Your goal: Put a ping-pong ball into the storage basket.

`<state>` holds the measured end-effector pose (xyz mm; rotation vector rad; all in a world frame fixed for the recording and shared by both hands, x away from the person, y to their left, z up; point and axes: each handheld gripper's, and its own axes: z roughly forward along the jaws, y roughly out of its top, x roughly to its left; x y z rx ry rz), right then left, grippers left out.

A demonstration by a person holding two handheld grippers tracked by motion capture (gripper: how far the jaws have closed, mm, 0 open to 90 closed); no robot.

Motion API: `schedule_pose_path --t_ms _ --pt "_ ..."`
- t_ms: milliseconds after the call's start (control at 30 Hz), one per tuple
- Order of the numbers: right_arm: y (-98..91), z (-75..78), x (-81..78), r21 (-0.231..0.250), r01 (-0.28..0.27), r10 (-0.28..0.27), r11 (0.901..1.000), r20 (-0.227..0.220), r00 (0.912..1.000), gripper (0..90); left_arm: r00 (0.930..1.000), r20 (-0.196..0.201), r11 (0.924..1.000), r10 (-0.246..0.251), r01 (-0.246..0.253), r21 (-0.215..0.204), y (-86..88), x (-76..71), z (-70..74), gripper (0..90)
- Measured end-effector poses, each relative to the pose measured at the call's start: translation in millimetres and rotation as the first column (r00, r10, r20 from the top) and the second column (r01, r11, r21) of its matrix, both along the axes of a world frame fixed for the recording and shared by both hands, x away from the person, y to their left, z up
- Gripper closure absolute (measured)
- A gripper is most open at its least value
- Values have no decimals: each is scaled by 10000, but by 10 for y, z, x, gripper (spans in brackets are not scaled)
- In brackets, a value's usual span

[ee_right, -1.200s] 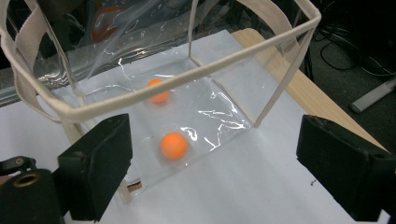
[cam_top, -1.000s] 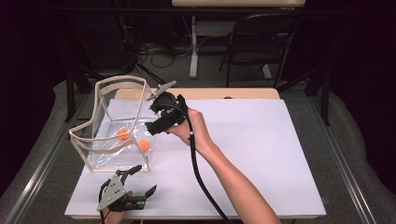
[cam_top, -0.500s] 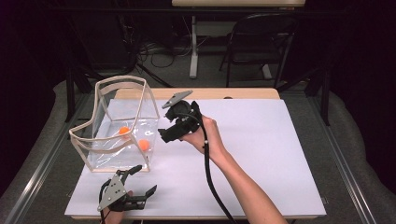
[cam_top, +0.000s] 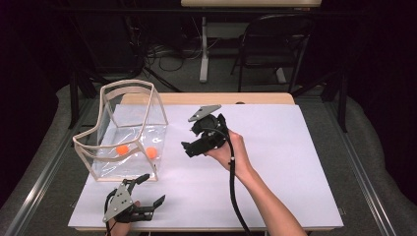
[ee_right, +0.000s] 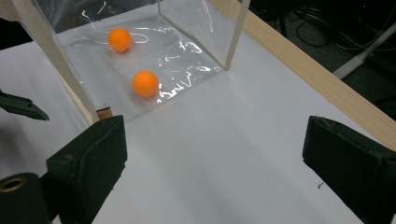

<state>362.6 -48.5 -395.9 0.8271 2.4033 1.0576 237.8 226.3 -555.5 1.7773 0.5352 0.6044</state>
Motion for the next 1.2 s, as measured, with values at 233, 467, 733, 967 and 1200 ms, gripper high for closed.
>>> schedule_pose_path --t_ms 233,467,733,967,1200 --pt "-184 -99 -41 96 247 -246 9996 -54 9997 55 10000 0 10000 -25 25 -15 -10 4 0 160" --pt "-347 -232 -112 35 414 -414 9991 -129 9991 53 10000 -17 10000 -55 55 -5 -19 7 -3 160" --pt "-521 -365 -215 14 604 -603 9982 -161 9980 51 10000 4 10000 -51 51 0 -19 7 -2 160" --pt "-650 -481 -303 94 785 -784 9969 -150 9968 54 10000 8 10000 -58 58 9 -21 5 -1 160" --pt "-787 -623 -374 227 876 -872 9959 -151 9961 54 10000 9 10000 -54 54 -6 -21 3 -1 160"
